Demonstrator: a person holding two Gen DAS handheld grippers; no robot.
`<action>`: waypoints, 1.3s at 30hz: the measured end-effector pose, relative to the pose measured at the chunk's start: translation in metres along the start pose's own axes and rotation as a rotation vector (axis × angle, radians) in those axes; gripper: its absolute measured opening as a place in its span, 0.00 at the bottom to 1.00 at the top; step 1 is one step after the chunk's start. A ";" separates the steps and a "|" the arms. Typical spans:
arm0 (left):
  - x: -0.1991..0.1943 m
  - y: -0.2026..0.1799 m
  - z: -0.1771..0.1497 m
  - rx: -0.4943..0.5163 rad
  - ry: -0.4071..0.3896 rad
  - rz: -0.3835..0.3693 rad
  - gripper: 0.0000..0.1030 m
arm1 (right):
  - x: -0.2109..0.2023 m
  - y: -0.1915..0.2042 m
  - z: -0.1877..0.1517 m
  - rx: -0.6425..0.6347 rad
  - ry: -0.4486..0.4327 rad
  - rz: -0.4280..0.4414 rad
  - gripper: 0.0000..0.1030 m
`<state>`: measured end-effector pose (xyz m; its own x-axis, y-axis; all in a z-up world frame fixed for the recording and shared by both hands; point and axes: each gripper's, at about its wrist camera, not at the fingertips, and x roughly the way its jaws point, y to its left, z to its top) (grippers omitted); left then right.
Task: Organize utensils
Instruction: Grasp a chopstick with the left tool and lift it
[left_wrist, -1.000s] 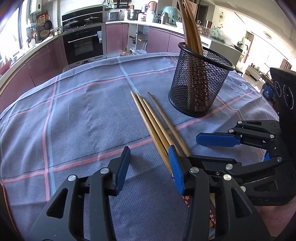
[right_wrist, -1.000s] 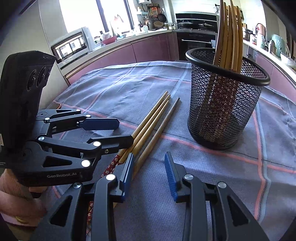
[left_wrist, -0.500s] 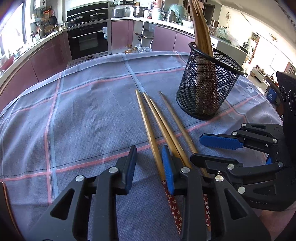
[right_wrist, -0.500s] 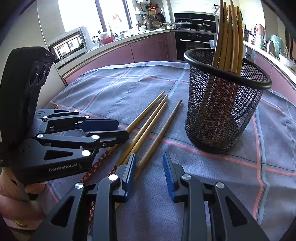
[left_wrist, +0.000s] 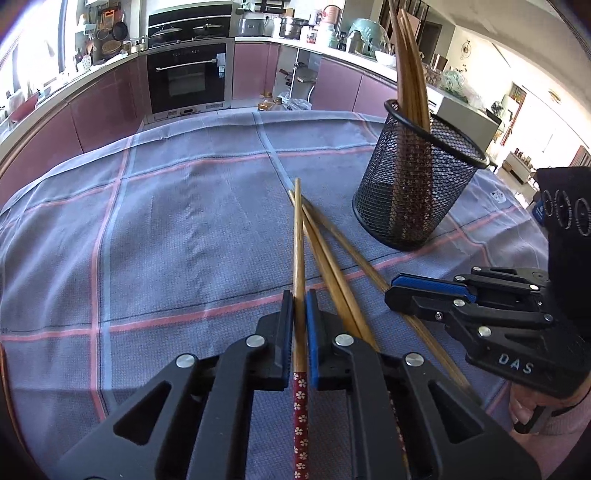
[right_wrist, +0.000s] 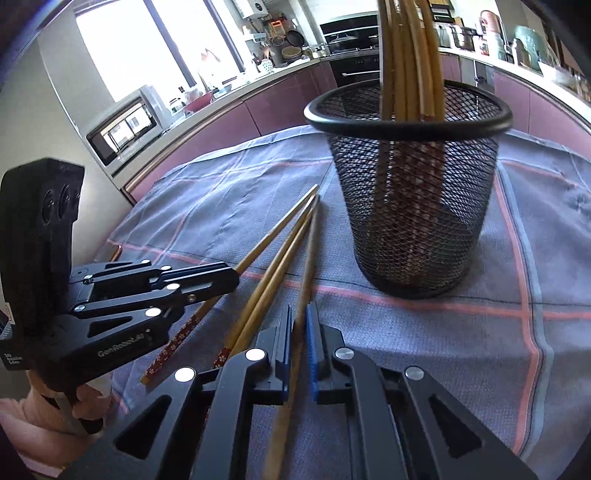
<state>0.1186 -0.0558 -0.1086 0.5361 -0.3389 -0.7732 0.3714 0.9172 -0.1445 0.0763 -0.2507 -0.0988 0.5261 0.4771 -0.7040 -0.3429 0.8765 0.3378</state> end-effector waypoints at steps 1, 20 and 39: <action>-0.002 -0.001 -0.001 0.003 -0.001 -0.004 0.07 | -0.003 -0.002 0.000 0.005 -0.008 0.005 0.06; 0.000 -0.005 -0.006 0.093 0.060 -0.052 0.29 | 0.012 0.018 0.009 -0.121 0.052 -0.021 0.09; -0.032 -0.004 0.019 0.045 -0.029 -0.133 0.07 | -0.037 0.013 0.016 -0.128 -0.092 0.021 0.06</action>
<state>0.1141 -0.0527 -0.0718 0.5014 -0.4634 -0.7307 0.4742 0.8535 -0.2160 0.0649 -0.2565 -0.0580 0.5852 0.5042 -0.6351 -0.4480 0.8538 0.2651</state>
